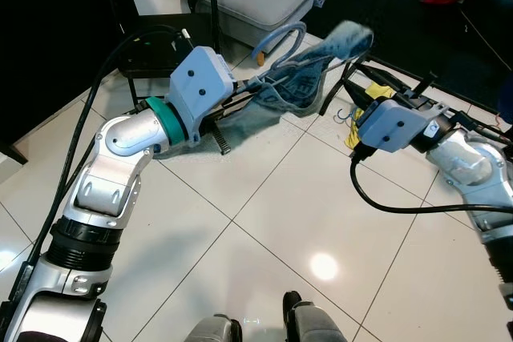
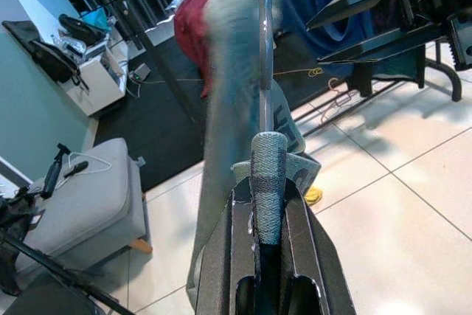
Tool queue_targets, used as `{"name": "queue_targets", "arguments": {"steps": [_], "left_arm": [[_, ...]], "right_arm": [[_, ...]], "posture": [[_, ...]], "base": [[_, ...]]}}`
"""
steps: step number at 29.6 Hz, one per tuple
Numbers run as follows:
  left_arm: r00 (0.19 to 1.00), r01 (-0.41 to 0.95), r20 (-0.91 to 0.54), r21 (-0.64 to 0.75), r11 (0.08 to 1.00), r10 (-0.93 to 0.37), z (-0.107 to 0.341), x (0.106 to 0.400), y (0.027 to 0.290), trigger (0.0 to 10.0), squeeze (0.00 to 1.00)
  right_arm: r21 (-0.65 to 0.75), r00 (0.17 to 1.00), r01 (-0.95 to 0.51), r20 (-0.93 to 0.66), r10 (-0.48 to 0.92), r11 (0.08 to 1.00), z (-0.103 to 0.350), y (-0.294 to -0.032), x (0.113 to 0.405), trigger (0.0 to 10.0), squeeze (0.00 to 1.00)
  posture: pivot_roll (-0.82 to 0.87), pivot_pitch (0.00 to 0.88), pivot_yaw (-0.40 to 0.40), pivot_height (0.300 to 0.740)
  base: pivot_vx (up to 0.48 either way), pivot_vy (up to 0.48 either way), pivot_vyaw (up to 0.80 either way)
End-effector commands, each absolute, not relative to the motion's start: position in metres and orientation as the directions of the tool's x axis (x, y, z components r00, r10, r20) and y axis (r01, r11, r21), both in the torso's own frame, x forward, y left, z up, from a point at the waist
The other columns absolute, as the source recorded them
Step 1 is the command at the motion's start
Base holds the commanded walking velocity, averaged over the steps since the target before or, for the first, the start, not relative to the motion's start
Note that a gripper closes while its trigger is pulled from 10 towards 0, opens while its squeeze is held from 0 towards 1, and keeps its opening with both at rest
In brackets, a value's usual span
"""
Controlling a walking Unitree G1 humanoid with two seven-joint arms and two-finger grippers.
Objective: Hang hanger
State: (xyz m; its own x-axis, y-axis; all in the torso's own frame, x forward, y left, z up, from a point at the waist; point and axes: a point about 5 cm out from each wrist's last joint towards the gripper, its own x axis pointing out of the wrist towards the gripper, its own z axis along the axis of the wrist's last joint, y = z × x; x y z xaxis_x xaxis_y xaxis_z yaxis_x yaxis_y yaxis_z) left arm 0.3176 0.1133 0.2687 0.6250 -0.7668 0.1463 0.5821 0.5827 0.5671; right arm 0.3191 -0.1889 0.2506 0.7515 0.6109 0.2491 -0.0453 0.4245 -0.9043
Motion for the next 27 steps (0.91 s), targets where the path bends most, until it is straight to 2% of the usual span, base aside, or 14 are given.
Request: {"name": "queue_targets", "arguments": {"steps": [1,7,9,10,11,12,14,17,18,19,20,22,24,27], "left_arm": [[0.605,0.587,0.145,0.583,0.562,-0.783,0.27,0.315,0.112,10.0,0.0],[0.605,0.584,0.15,0.585,0.564,-0.782,0.271,0.316,0.111,10.0,0.0],[0.606,0.582,0.152,0.585,0.565,-0.781,0.272,0.316,0.111,10.0,0.0],[0.606,0.582,0.153,0.584,0.566,-0.781,0.272,0.316,0.111,10.0,0.0],[0.603,0.584,0.154,0.583,0.565,-0.783,0.272,0.316,0.111,10.0,0.0],[0.602,0.585,0.155,0.583,0.564,-0.784,0.272,0.316,0.111,10.0,0.0],[0.6,0.586,0.156,0.581,0.564,-0.784,0.273,0.316,0.111,10.0,0.0],[0.599,0.587,0.157,0.58,0.565,-0.785,0.273,0.316,0.111,10.0,0.0],[0.599,0.588,0.16,0.577,0.566,-0.785,0.275,0.316,0.11,10.0,0.0],[0.599,0.588,0.16,0.577,0.566,-0.785,0.275,0.316,0.11,10.0,0.0],[0.596,0.591,0.166,0.571,0.57,-0.785,0.277,0.315,0.111,10.0,0.0],[0.584,0.603,0.172,0.563,0.566,-0.793,0.288,0.314,0.115,10.0,0.0],[0.584,0.603,0.172,0.563,0.566,-0.793,0.288,0.314,0.115,10.0,0.0],[0.558,0.616,0.183,0.562,0.552,-0.809,0.3,0.311,0.118,10.0,0.0]], "right_arm": [[-0.918,0.748,-0.041,0.234,0.621,0.395,0.25,-0.189,0.318,10.0,0.0],[-0.922,0.742,-0.077,0.202,0.64,0.38,0.245,-0.19,0.316,10.0,0.0],[-0.9,0.749,-0.083,0.227,0.622,0.428,0.245,-0.193,0.316,10.0,0.0],[-0.865,0.763,-0.087,0.262,0.591,0.495,0.244,-0.197,0.317,10.0,1.0],[-0.737,0.816,-0.073,0.344,0.465,0.672,0.242,-0.21,0.322,10.0,1.0],[-0.658,0.843,-0.058,0.37,0.39,0.751,0.24,-0.218,0.324,10.0,1.0],[-0.53,0.885,-0.018,0.386,0.26,0.848,0.234,-0.231,0.328,10.0,1.0],[-0.441,0.908,0.012,0.38,0.174,0.898,0.228,-0.24,0.33,10.0,1.0],[-0.312,0.927,0.026,0.364,0.094,0.95,0.22,-0.25,0.33,10.0,0.74],[-0.312,0.927,0.026,0.364,0.094,0.95,0.22,-0.25,0.33,10.0,0.74],[-0.117,0.947,0.003,0.32,0.035,0.993,0.201,-0.256,0.327,10.0,0.0],[0.252,0.969,-0.149,0.231,0.09,0.956,0.161,-0.246,0.316,10.0,0.0],[0.252,0.969,-0.149,0.231,0.09,0.956,0.161,-0.246,0.316,10.0,0.0],[0.531,0.958,-0.271,0.229,0.172,0.803,0.142,-0.229,0.307,10.0,0.0]], "posture": [[-0.01,0.142,0.081,0.74],[-0.01,0.137,0.074,0.74],[-0.01,0.136,0.074,0.74],[-0.01,0.132,0.077,0.74],[-0.01,0.132,0.077,0.74],[-0.01,0.132,0.077,0.74],[-0.01,0.124,0.072,0.74],[-0.01,0.124,0.072,0.74],[-0.01,0.123,0.072,0.74],[-0.01,0.123,0.072,0.74],[-0.01,0.122,0.072,0.74],[0.0,0.121,0.076,0.74],[0.0,0.121,0.076,0.74],[0.01,0.119,0.08,0.74]], "base": [[0.0,0.0,0.0],[0.0,0.0,0.0],[0.0,0.0,0.0],[0.0,0.0,0.0],[0.0,0.0,0.0],[0.0,0.0,0.0],[0.0,0.0,0.0],[0.0,0.0,0.0],[0.0,0.0,0.0],[0.0,0.0,0.0],[0.0,0.0,0.0],[0.0,0.0,0.0],[0.0,0.0,0.0],[0.0,0.0,0.0]]}}
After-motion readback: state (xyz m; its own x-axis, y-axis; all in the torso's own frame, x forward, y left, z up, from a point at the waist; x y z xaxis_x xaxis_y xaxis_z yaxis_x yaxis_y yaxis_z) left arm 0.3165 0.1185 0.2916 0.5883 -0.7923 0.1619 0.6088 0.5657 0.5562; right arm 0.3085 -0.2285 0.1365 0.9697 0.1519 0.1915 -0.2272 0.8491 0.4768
